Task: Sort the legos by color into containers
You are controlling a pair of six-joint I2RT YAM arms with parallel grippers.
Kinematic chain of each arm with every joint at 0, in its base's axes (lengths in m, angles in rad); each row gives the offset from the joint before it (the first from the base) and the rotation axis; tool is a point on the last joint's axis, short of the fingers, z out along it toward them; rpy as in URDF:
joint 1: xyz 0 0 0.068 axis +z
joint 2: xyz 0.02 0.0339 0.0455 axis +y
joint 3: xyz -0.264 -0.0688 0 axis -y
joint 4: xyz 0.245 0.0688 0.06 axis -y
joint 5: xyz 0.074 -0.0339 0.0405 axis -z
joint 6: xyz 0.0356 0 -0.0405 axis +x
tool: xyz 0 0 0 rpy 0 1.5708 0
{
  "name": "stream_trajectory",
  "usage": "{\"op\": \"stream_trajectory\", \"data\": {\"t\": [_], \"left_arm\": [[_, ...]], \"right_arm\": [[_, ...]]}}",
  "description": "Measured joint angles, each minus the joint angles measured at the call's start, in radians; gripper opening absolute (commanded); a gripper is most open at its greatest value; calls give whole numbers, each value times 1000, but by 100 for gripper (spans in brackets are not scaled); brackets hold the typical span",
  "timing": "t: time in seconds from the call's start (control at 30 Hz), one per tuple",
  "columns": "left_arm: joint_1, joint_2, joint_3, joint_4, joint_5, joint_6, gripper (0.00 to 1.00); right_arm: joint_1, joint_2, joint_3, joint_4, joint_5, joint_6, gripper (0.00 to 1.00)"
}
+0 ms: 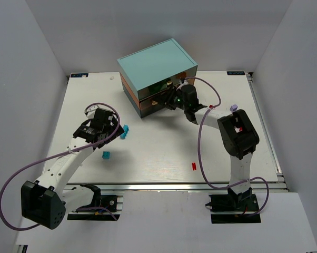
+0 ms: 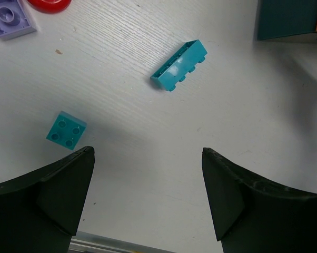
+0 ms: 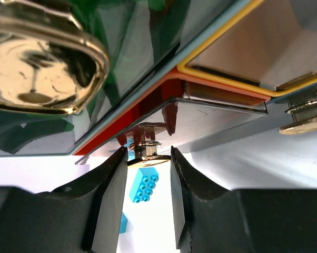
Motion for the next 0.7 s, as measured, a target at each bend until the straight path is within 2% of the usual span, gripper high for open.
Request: {"op": "stream_trajectory", "data": {"t": [0.2, 0.53, 0.6, 0.7], "left_arm": [[0, -31, -13, 1, 0, -8, 92], [0, -44, -29, 4, -6, -5, 93], [0, -28, -29, 8, -11, 3, 93], [0, 12, -24, 11, -19, 19, 93]], "right_arm": [[-2, -30, -39, 5, 0, -2, 22], [-22, -239, -292, 6, -24, -11, 26], [-26, -277, -336, 7, -28, -13, 30], [-31, -312, -380, 10, -38, -16, 49]]}}
